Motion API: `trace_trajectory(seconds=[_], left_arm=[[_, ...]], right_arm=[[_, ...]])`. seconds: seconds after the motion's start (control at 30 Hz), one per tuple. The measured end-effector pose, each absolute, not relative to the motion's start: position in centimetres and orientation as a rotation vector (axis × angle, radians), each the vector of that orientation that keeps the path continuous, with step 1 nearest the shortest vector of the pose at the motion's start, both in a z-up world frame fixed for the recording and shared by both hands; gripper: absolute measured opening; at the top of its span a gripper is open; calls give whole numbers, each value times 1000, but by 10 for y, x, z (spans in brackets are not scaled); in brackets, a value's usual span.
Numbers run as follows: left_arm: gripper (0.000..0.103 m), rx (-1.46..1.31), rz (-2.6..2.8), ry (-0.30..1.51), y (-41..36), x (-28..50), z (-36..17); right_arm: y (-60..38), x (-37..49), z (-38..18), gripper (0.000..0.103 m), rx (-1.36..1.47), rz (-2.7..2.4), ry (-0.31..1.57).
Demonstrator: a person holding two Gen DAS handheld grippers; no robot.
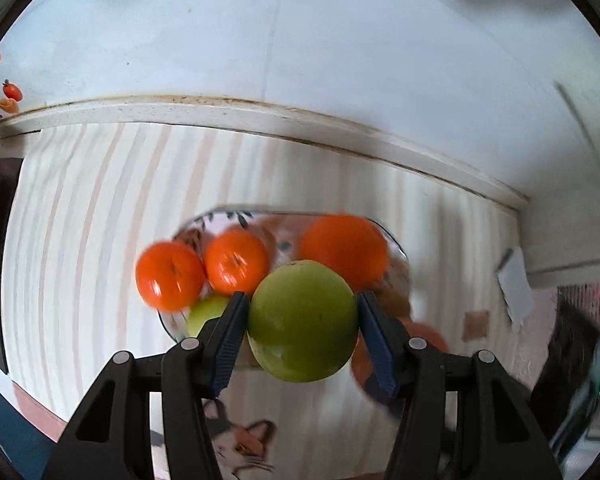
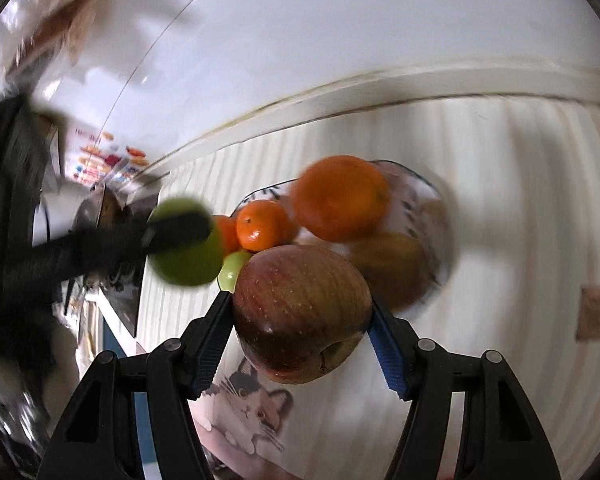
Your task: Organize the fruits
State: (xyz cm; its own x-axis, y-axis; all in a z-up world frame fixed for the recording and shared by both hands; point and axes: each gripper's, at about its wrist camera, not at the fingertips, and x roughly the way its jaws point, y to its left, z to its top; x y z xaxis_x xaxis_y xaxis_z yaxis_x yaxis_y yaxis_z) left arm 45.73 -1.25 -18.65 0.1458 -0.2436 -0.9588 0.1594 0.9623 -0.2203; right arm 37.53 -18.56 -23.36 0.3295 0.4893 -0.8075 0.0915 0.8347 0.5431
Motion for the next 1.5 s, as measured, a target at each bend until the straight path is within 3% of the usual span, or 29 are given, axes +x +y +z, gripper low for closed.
trace_trajectory(seconds=[0.37, 0.93, 1.0, 1.07, 1.1, 1.27, 1.5], left_arm=[[54, -80, -265, 1613, -27, 509, -247], [58, -19, -257, 1642, -46, 492, -265], [62, -6, -266, 1624, -48, 490, -259], [79, 1, -269, 1599, -48, 487, -251], [81, 3, -268, 1578, -47, 485, -245], [83, 15, -236, 1486, -35, 468, -219], [83, 34, -175, 1364, -14, 423, -188]], right_arm=[[-155, 400, -257, 69, 459, 254, 1287], [-162, 382, -244, 70, 439, 193, 1218], [-168, 375, -233, 72, 460, 195, 1196], [-173, 369, -222, 77, 448, 185, 1180], [-174, 367, -218, 80, 425, 172, 1179], [-180, 357, -206, 94, 341, 123, 1189], [-190, 340, -193, 98, 289, 51, 1184]])
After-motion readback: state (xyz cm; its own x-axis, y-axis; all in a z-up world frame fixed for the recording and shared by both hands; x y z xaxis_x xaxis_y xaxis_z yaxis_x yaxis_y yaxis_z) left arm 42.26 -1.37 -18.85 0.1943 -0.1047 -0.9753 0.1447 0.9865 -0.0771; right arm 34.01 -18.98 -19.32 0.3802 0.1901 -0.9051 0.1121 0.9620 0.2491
